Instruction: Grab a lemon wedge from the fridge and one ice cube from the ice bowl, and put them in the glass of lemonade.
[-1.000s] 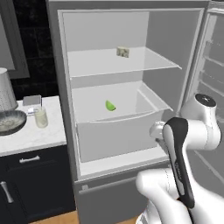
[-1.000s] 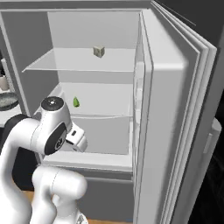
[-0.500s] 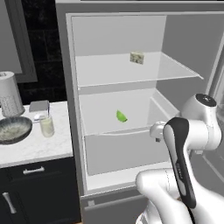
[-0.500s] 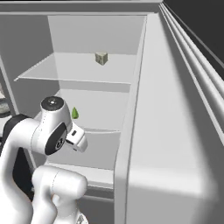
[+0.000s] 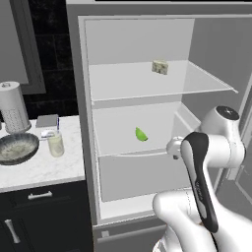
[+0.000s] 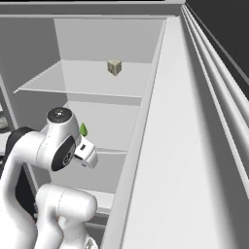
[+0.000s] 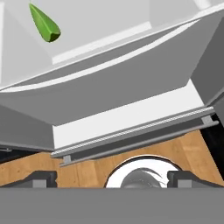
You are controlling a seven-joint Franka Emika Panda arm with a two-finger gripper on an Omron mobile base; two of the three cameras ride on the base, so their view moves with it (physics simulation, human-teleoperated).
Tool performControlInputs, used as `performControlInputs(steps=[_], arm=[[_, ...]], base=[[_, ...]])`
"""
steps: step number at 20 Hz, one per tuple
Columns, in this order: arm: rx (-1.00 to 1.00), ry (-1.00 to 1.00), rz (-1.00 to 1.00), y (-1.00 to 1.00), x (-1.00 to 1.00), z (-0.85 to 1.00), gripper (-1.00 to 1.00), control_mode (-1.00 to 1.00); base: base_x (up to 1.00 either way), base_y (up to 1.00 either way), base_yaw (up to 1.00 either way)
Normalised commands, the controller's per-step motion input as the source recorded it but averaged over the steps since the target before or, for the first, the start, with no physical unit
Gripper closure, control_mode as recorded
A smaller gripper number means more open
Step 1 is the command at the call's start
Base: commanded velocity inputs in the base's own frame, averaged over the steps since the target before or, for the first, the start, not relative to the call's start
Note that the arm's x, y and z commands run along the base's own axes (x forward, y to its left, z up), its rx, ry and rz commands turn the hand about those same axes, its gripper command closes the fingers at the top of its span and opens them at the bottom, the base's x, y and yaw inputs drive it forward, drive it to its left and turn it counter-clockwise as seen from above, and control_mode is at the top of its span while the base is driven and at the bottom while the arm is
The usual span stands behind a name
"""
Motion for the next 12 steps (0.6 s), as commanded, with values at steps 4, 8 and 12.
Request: performControlInputs(steps=[4,8,12], arm=[[-0.01,-0.04,0.0,0.12,0.02,-0.04,-1.0,-1.0],[-0.11,-0.23,0.08,0.36,0.04,-0.16,-1.0,-1.0],[-0.15,-0.16,0.07,0.53,0.33,-0.17,-1.0,-1.0]], base=[[0.0,0.0,0.0],[0.0,0.0,0.0],[0.0,0.0,0.0]])
